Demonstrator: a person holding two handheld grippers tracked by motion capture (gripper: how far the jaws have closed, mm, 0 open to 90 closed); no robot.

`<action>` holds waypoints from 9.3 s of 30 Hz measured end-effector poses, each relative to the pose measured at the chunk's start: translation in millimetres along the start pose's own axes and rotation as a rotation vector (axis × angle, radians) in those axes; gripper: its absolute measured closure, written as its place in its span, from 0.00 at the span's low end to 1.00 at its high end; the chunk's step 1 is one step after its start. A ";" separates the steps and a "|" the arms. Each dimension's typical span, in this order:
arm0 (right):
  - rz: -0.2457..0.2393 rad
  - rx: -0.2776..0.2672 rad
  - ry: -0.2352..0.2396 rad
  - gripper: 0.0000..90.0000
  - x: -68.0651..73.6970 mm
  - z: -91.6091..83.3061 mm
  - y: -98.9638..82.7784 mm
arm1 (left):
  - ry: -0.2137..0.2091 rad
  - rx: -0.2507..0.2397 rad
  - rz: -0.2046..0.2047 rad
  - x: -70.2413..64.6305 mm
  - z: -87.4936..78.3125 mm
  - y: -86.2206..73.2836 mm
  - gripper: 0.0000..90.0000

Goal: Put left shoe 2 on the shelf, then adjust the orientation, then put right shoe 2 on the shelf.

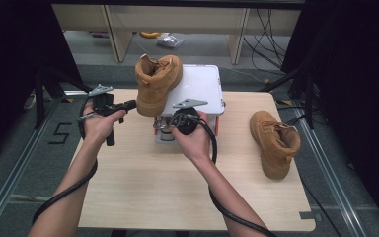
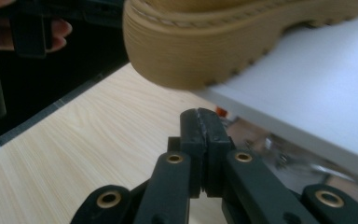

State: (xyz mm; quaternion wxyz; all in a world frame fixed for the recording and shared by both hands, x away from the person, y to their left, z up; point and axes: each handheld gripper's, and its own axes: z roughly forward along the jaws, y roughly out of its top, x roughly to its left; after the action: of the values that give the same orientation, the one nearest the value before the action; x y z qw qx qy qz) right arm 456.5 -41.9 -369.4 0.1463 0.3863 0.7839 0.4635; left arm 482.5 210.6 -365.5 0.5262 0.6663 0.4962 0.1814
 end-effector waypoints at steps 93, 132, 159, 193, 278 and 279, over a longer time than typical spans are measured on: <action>0.257 0.124 -0.299 0.65 -129.6 -113.4 -68.1 | 0.082 -0.042 0.077 -8.5 -44.5 -111.7 0.66; 0.429 0.192 -0.554 0.60 -222.1 -228.3 -95.5 | 0.085 -0.029 0.042 -5.0 -51.0 -143.3 0.63; 0.606 0.526 -0.481 0.71 -246.4 -194.4 -110.9 | 0.084 -0.020 0.042 -5.3 -49.2 -146.2 0.63; 0.704 0.530 -0.414 0.92 -266.3 -203.5 -116.7 | 0.068 -0.002 0.032 -6.0 -44.6 -148.3 0.63; 0.929 0.130 -0.228 0.92 -245.4 -199.7 -37.8 | 0.097 -0.024 0.019 3.3 -58.4 -152.2 0.66; 0.929 0.130 -0.228 0.92 -245.4 -199.7 -37.8 | 0.097 -0.024 0.019 3.3 -58.4 -152.2 0.66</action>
State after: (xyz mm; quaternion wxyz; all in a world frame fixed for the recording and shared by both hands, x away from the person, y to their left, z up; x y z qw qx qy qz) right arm 483.0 -356.7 -327.4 -0.0158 0.7522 0.5349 0.3845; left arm 367.7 236.8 -478.3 0.5076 0.6550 0.5128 0.2244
